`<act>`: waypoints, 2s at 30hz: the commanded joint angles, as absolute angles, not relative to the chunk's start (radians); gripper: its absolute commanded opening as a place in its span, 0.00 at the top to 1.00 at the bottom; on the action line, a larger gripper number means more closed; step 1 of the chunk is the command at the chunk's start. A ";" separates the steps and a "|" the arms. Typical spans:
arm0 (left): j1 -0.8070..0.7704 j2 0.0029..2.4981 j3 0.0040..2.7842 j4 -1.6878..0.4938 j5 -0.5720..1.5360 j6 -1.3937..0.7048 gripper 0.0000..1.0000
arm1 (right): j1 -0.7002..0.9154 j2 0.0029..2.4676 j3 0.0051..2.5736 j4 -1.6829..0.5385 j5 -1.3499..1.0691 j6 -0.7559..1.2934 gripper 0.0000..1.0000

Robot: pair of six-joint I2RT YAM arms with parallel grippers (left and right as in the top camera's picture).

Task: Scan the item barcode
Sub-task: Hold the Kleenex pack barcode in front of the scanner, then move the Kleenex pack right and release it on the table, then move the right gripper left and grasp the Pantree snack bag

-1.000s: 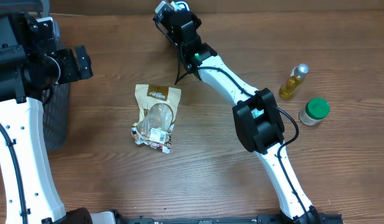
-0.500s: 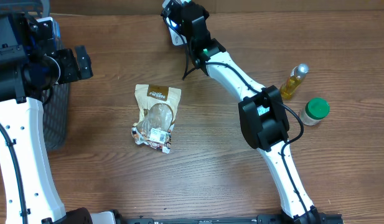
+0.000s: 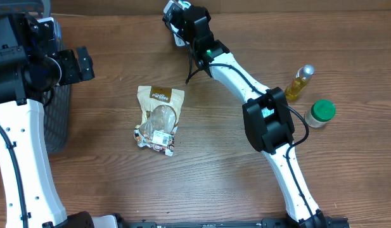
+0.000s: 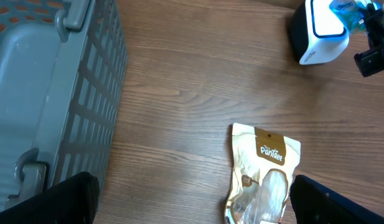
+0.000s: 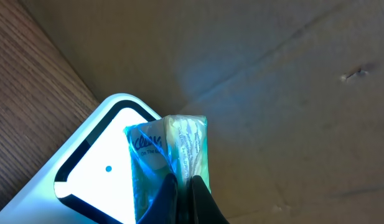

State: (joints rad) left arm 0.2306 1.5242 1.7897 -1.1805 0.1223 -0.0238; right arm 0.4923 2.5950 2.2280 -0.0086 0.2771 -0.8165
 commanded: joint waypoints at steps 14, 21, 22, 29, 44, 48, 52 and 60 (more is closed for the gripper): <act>0.223 1.526 1.801 -1.177 0.120 -0.030 0.00 | 0.569 2.238 2.246 -0.403 0.544 -0.337 0.96; 0.223 1.526 1.801 -1.177 0.120 -0.030 0.00 | 0.519 2.054 2.246 -1.063 0.261 0.055 0.96; 0.223 1.526 1.801 -1.177 0.120 -0.030 0.00 | 0.503 2.048 2.246 -1.150 0.186 0.080 0.96; 0.223 1.526 1.801 -1.177 0.120 -0.030 0.00 | 0.390 2.097 2.178 -1.575 -0.210 0.106 0.96; 0.223 1.526 1.801 -1.177 0.120 -0.030 0.00 | 0.357 2.097 1.765 -1.400 -0.118 0.165 0.87; 0.223 1.526 1.801 -1.177 0.120 -0.030 0.00 | 0.360 2.097 1.742 -1.392 -0.136 0.169 0.75; 0.222 1.526 1.801 -1.177 0.120 -0.030 0.01 | 0.370 2.097 1.718 -1.368 -0.145 0.219 0.62; 0.222 1.526 1.801 -1.177 0.120 -0.030 0.00 | 0.423 2.097 1.670 -1.163 -0.414 0.244 0.47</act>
State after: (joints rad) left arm 0.2287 1.5246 1.7897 -1.1801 0.1223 -0.0238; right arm 0.3843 2.1033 1.6920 -1.2213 -0.2649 0.2249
